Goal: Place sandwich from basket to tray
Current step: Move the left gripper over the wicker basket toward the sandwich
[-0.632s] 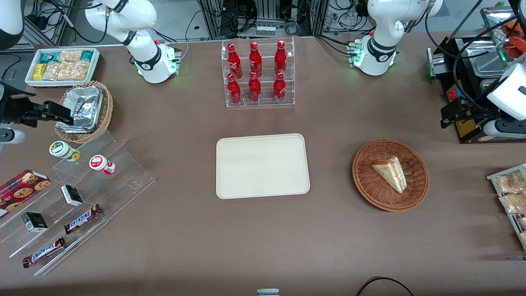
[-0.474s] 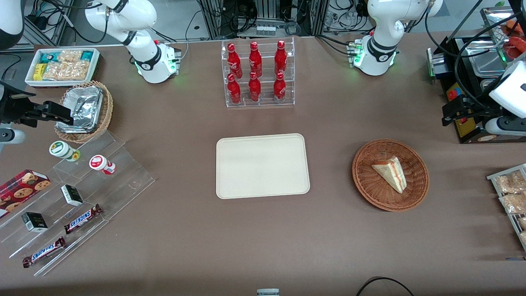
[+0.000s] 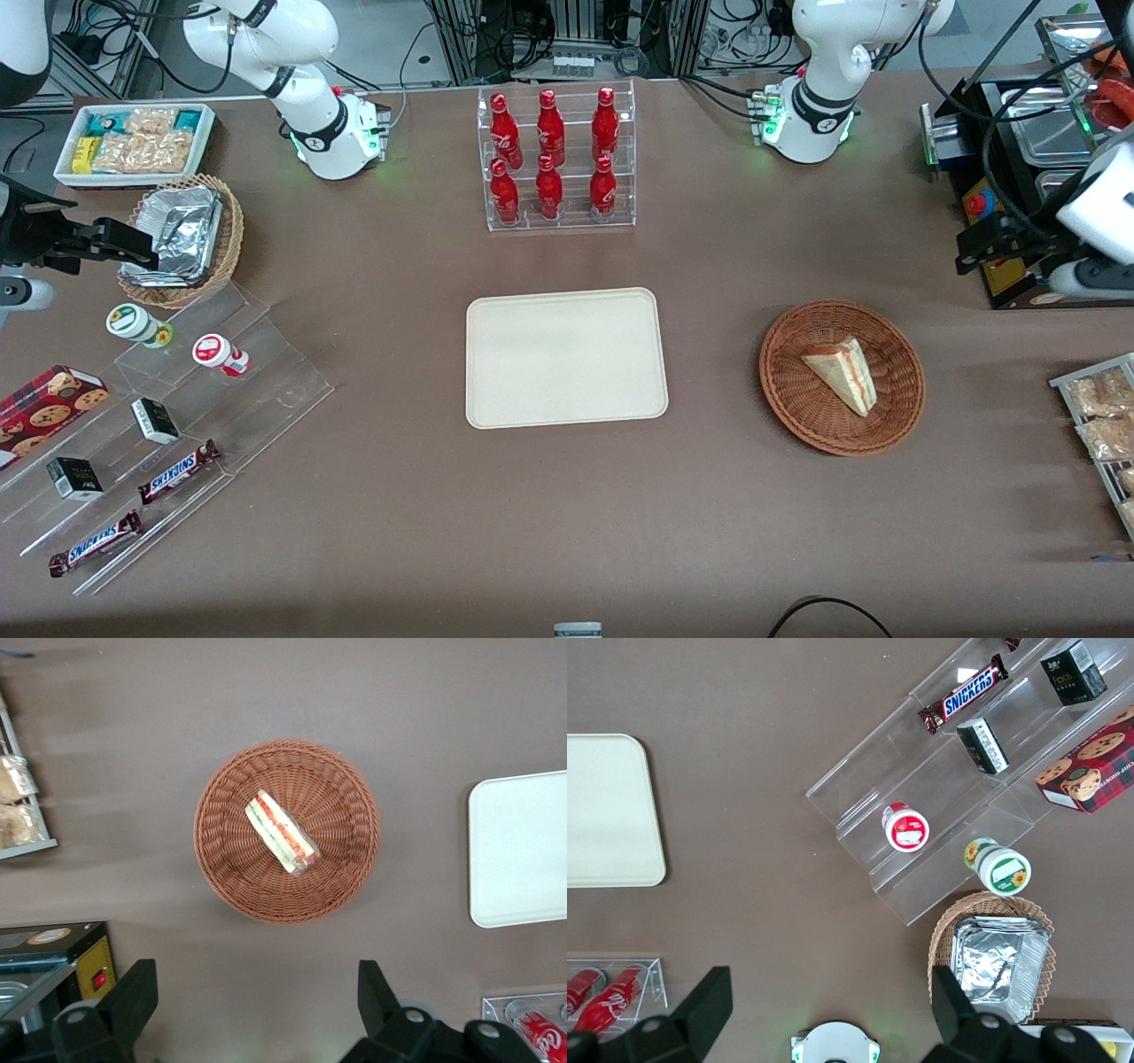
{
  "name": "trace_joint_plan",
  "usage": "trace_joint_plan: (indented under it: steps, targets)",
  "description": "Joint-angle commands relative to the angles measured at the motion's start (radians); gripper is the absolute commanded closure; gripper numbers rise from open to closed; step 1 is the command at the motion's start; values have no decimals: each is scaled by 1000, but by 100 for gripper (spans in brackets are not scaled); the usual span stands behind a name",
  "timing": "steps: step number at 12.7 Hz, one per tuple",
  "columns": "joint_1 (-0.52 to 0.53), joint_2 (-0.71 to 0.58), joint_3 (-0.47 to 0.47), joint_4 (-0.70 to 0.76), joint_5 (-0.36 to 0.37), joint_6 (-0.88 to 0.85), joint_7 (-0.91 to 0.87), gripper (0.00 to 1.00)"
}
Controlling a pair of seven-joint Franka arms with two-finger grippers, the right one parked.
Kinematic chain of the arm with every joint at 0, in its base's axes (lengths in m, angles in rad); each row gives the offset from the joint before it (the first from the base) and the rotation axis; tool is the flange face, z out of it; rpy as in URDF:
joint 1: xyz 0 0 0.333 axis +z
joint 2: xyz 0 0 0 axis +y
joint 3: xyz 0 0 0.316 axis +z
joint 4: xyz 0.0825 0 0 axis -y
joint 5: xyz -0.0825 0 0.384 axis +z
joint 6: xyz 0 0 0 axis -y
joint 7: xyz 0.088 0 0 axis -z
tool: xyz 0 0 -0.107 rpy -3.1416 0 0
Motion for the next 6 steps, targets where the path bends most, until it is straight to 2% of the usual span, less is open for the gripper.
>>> trace_joint_plan:
  steps: [1, 6]
  targets:
    - [-3, -20, -2, -156, 2, 119, -55, 0]
    - [-32, -9, -9, -377, 13, 391, -226, 0]
